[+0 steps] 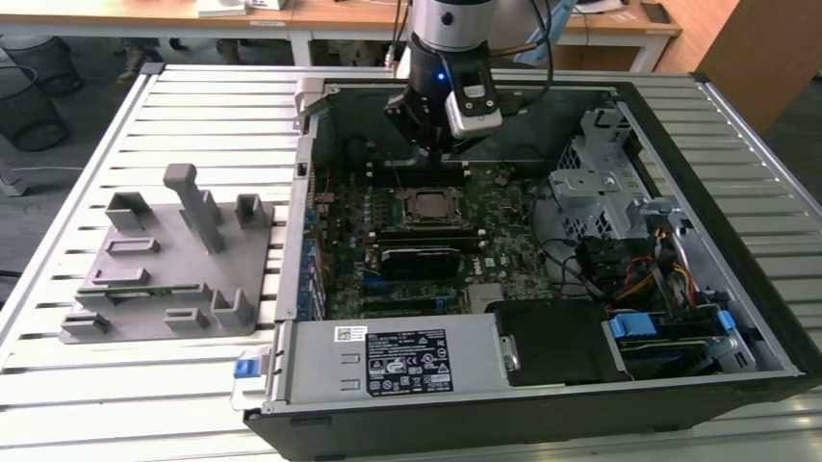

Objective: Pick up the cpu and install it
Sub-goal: 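Install the first cpu locking lever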

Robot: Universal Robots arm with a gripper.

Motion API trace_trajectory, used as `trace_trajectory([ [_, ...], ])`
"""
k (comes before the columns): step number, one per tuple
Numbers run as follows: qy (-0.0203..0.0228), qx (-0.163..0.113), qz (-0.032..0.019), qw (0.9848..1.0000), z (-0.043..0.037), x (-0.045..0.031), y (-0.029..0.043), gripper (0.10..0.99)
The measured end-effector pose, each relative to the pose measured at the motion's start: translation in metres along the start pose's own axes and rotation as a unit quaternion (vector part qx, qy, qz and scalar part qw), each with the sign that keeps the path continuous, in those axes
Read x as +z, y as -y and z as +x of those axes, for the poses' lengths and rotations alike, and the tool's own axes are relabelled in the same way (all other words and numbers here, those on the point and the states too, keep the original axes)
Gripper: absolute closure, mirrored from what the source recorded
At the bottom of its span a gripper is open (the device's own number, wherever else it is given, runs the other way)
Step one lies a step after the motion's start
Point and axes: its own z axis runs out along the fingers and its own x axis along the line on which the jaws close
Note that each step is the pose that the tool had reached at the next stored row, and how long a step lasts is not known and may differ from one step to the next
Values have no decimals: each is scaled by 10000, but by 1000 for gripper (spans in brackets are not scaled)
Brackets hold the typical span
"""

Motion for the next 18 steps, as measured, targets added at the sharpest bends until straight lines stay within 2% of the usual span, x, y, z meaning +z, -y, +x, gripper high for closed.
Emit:
trace_trajectory([
  [3, -2, -175, -1, 9998, 0, 2, 0, 980],
  [8, -6, -556, -3, 9985, 0, 8, 1, 980],
  [12, -3, -632, -4, 9980, 3, 9, 9, 980],
  [18, 20, -693, -10, 9976, 73, 10, 38, 980],
])
